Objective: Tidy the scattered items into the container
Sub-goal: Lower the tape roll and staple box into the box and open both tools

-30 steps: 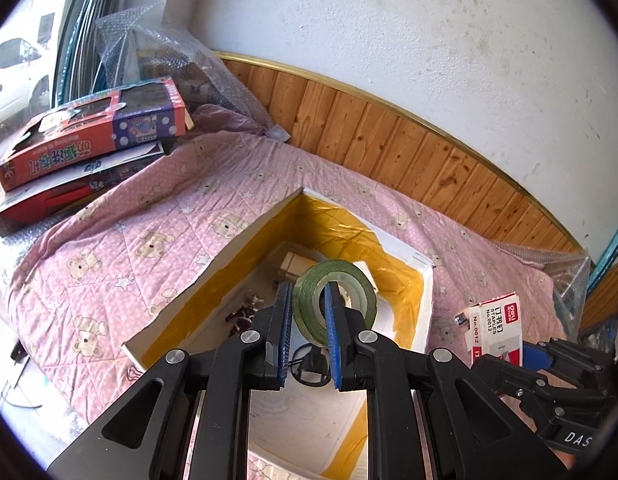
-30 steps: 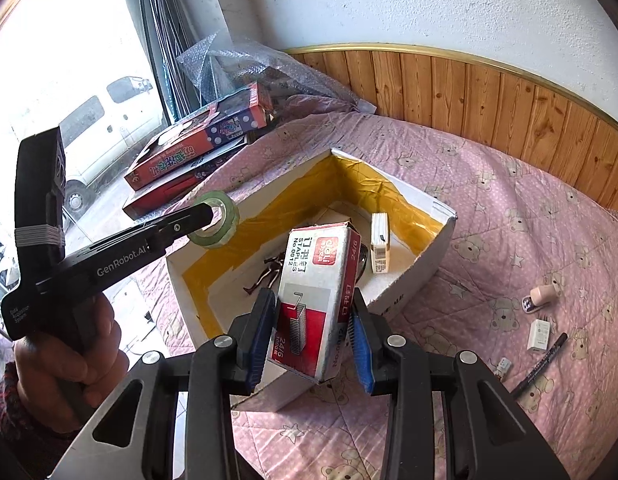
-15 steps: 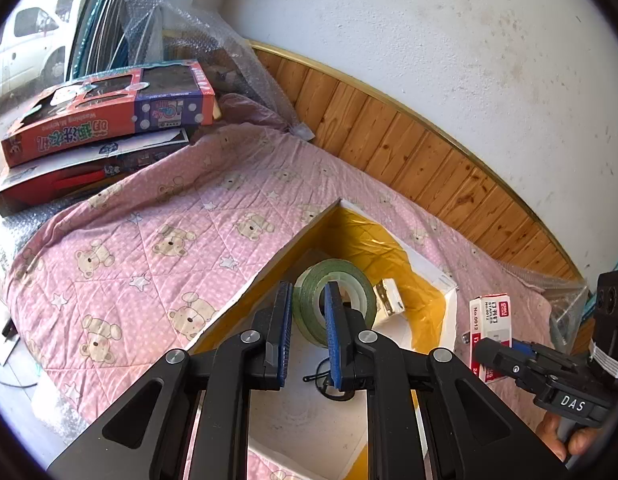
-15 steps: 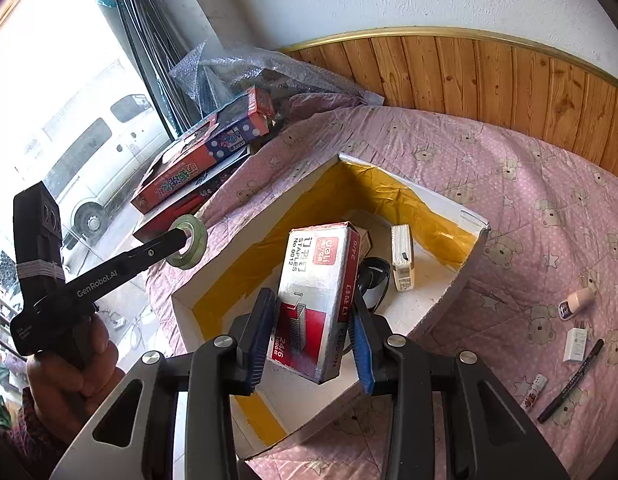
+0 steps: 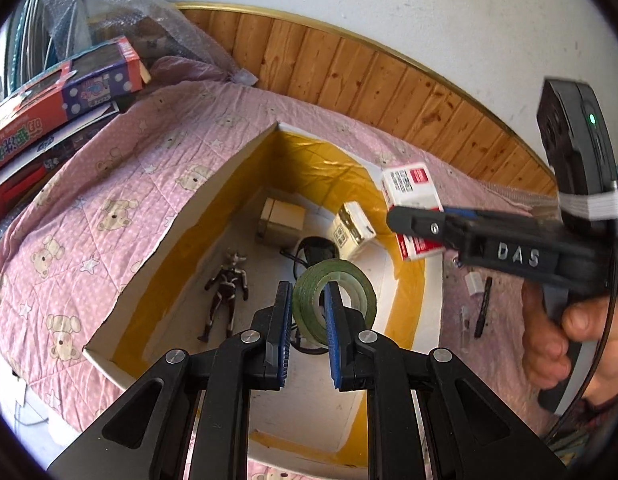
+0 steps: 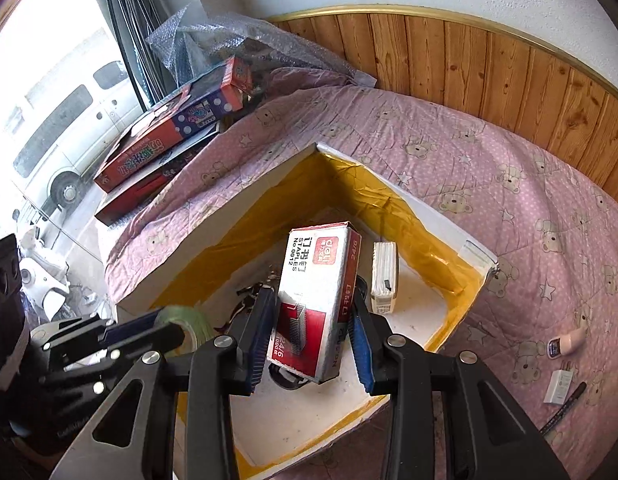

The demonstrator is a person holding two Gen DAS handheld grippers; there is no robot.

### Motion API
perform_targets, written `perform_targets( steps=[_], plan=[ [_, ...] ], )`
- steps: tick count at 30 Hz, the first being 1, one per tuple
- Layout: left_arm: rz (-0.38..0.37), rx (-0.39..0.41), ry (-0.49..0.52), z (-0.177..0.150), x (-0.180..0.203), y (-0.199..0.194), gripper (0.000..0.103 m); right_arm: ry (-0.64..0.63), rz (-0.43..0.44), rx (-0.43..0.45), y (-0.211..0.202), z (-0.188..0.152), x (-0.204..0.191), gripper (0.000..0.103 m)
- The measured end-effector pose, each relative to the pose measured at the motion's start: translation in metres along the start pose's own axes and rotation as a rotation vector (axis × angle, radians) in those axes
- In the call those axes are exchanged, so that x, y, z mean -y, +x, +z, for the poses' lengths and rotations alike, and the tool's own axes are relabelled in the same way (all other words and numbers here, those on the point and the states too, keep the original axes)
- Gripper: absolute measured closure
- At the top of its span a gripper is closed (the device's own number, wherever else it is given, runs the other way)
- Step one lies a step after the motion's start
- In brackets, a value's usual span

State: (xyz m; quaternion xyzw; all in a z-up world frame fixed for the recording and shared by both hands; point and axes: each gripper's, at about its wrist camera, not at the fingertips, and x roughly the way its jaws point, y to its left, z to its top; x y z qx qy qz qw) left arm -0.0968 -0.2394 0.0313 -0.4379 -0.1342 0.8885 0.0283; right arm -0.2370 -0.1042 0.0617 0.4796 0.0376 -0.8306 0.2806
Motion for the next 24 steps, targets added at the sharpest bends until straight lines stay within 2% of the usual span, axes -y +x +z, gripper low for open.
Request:
perform_targets(
  steps=[5, 12, 20, 23, 24],
  plan=[
    [0.034, -0.075, 0.002, -0.011, -0.007, 0.015, 0.087, -0.056, -0.038, -0.034, 0.008, 0.016, -0.005, 0.065],
    [0.06, -0.099, 0.063, -0.015, 0.0, 0.019, 0.087, -0.127, -0.06, -0.072, 0.021, 0.022, -0.015, 0.065],
    [0.079, -0.145, 0.062, -0.015, 0.0, 0.034, 0.087, -0.133, -0.046, -0.1, 0.032, 0.018, -0.014, 0.065],
    [0.082, -0.179, 0.013, -0.016, -0.008, 0.042, 0.082, -0.127, -0.046, -0.093, 0.033, 0.017, -0.013, 0.063],
    [0.081, -0.187, -0.01, -0.016, -0.012, 0.043, 0.07, -0.119, -0.048, -0.088, 0.033, 0.016, -0.012, 0.062]
  ],
)
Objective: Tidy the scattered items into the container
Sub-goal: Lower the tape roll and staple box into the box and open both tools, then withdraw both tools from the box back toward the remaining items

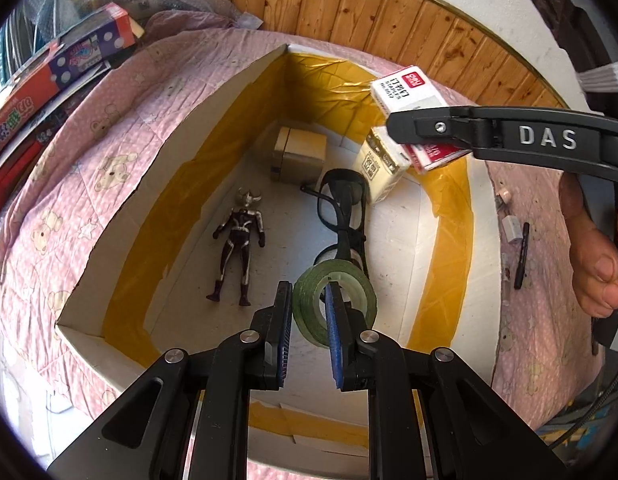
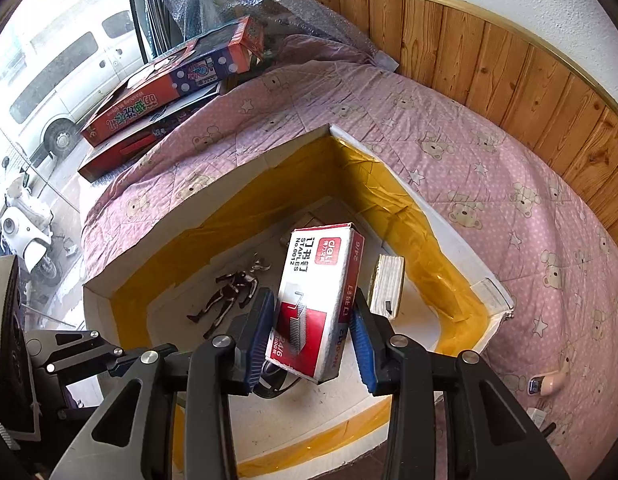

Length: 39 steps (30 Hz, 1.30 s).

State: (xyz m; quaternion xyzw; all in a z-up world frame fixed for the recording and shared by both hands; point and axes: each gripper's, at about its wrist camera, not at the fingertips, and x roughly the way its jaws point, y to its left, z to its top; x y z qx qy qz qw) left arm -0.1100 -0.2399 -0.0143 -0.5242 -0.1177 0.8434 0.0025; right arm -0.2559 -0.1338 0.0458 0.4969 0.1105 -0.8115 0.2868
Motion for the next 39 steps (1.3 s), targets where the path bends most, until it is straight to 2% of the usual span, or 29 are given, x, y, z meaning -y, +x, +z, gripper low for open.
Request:
perform_targets(
  steps=[2, 6, 12, 23, 33, 39],
  plan=[
    [-0.009, -0.002, -0.038, 0.0, -0.006, 0.0, 0.061, 0.019, -0.001, 0.008, -0.001, -0.002, 0.002, 0.055],
    [-0.013, 0.004, -0.048, -0.002, -0.007, -0.004, 0.059, 0.054, 0.013, 0.031, -0.01, -0.008, 0.005, 0.047],
    [-0.026, 0.021, -0.05, -0.006, -0.002, -0.018, 0.059, 0.084, 0.04, 0.062, -0.031, -0.022, 0.0, 0.047],
    [-0.027, 0.099, -0.044, -0.021, 0.01, -0.065, 0.059, 0.107, 0.081, 0.16, -0.085, -0.067, -0.019, 0.047],
    [-0.035, 0.182, -0.064, -0.043, 0.015, -0.112, 0.059, 0.114, 0.082, 0.264, -0.133, -0.113, -0.041, 0.047],
    [-0.056, 0.213, -0.027, -0.054, 0.035, -0.133, 0.059, 0.096, 0.048, 0.321, -0.164, -0.142, -0.053, 0.047]
  ],
)
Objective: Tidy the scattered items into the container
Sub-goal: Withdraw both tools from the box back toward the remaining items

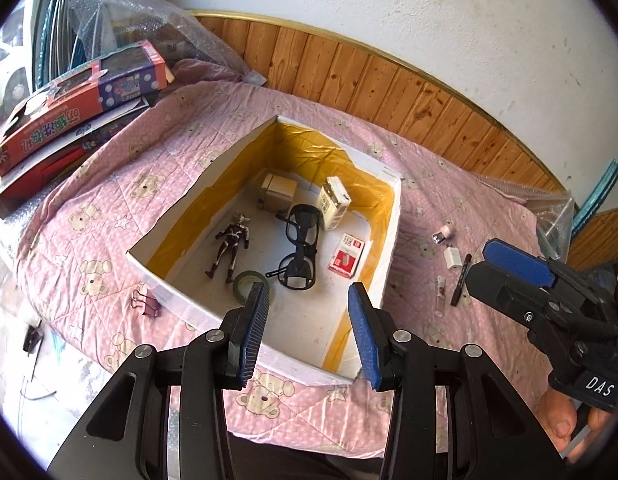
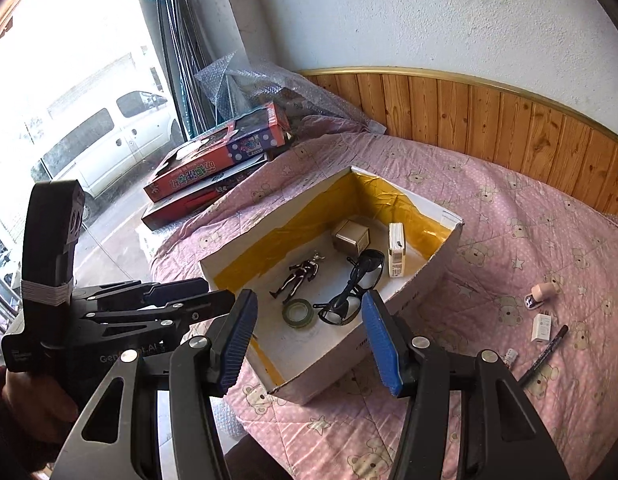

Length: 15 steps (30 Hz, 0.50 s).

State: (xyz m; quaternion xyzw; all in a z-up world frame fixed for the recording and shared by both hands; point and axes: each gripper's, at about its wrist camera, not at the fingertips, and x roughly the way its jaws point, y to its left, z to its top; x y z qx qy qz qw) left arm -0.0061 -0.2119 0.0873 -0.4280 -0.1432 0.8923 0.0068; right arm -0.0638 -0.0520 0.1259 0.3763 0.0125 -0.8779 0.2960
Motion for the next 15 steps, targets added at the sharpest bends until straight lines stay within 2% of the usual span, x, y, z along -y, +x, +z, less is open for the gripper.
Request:
perform_targets(
  steps=[15],
  plan=[
    [-0.047, 0.045, 0.068, -0.026, 0.052, -0.039, 0.059, 0.074, -0.002, 0.089, -0.071, -0.046, 0.016, 0.047]
  ],
)
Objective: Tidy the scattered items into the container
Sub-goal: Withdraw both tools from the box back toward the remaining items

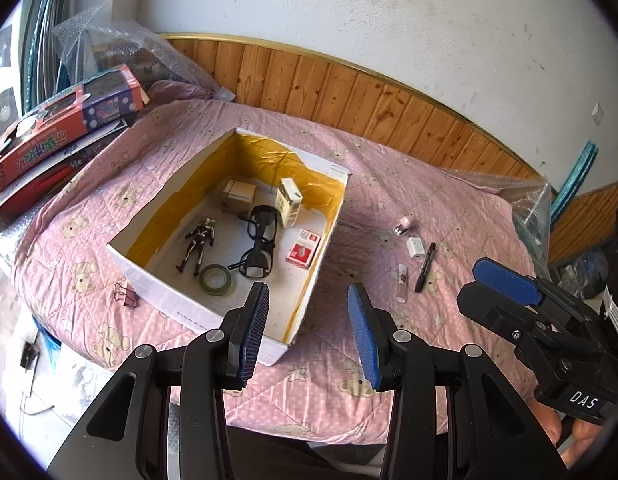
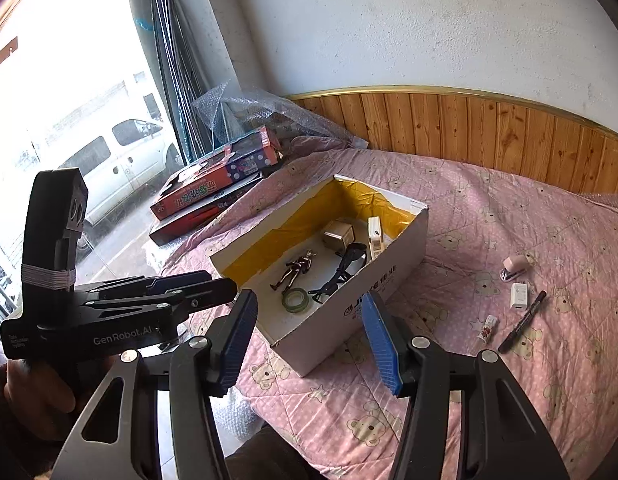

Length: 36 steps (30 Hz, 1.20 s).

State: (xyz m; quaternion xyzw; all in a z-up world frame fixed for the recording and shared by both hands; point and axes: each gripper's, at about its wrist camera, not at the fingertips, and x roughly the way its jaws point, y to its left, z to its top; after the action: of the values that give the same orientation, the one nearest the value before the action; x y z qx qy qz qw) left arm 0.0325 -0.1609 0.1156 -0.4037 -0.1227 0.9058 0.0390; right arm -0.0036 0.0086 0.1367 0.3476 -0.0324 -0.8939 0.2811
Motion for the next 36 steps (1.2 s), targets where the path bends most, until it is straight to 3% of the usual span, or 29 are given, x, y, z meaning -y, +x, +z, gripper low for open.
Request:
perform_targets(
  steps=[10, 18, 28, 36],
  plan=[
    [-0.033, -0.006, 0.072, -0.006, 0.048, 0.002, 0.059, 0.108, -0.009, 0.048, -0.033, -0.026, 0.039, 0.047],
    [-0.106, -0.026, 0.193, -0.009, 0.114, 0.017, 0.059, 0.306, -0.033, 0.085, -0.058, -0.065, 0.113, 0.047],
    [-0.186, -0.147, 0.293, -0.021, 0.187, 0.087, 0.059, 0.532, -0.126, 0.073, -0.061, -0.107, 0.21, 0.047],
    [-0.187, -0.219, 0.322, -0.023, 0.218, 0.159, 0.059, 0.591, -0.133, 0.012, -0.031, -0.115, 0.245, 0.047]
  ],
)
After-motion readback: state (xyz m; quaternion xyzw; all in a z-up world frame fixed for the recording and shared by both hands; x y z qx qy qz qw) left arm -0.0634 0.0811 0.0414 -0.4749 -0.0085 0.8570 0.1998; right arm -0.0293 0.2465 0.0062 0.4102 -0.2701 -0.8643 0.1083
